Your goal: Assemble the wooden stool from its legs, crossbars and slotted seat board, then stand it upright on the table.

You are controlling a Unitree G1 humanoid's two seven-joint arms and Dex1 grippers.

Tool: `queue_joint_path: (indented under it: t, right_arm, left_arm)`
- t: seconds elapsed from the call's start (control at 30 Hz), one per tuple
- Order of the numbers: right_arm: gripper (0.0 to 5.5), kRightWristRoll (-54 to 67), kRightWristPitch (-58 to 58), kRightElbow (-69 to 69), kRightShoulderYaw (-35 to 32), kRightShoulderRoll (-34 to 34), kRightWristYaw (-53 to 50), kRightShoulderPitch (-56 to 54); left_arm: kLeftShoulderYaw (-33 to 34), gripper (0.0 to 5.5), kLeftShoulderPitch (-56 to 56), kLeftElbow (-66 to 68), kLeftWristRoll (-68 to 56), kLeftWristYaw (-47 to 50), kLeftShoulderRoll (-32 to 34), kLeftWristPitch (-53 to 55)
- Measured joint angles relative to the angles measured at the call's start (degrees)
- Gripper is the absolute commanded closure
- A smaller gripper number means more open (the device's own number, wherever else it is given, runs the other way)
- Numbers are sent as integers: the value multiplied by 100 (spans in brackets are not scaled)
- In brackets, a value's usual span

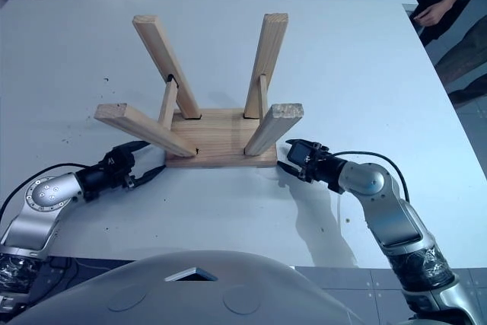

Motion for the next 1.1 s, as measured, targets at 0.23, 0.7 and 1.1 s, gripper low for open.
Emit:
queue_joint_path:
  t: [0.23, 0.7, 1.1]
  right_arm:
    - [272, 20, 239, -410, -315, -168, 86, 408]
    - [272, 940, 1000, -2171, -1738, -857, 810, 1232]
    - [272, 1935, 1011, -2706, -2800, -1289, 1836, 1552]
  left_arm:
    - [37, 193, 415, -619, -215, -285, 126, 455]
    - [1434, 193, 1274, -2500, -1759, -753, 703, 1903]
    - [2530, 193, 1391, -2811, -2830, -1144, 941, 2721]
